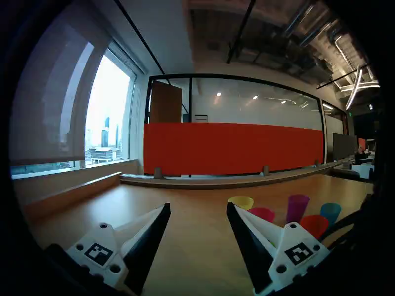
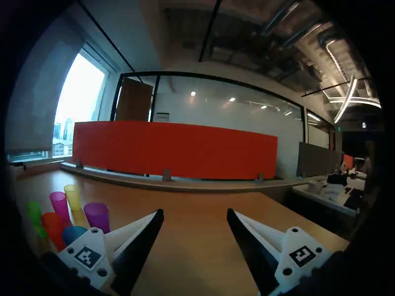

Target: Pour water

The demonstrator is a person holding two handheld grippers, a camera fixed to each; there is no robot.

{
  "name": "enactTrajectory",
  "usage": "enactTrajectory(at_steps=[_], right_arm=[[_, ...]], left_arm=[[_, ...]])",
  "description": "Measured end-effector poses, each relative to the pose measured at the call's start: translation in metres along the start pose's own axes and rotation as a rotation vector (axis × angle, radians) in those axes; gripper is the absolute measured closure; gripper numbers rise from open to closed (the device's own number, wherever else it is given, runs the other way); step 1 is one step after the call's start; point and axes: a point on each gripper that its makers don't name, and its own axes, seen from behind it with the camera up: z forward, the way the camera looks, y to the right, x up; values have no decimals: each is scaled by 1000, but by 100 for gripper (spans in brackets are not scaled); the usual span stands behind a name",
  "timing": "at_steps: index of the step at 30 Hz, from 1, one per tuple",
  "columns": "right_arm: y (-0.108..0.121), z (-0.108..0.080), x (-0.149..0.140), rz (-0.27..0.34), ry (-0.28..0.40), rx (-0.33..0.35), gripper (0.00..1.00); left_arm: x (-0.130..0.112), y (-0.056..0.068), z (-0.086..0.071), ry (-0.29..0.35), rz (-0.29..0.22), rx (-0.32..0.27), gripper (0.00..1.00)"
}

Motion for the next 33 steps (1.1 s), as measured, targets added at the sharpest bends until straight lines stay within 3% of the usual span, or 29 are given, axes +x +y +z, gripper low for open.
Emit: enactTrajectory(at_steps=[9, 33], right_arm=[[-4, -5, 1, 29, -4, 1, 1], [6, -9, 7, 33, 0, -8, 0]], left_arm=[[-7, -1, 3, 1, -18, 17, 16], [-25, 4, 6, -23, 7, 21, 16]])
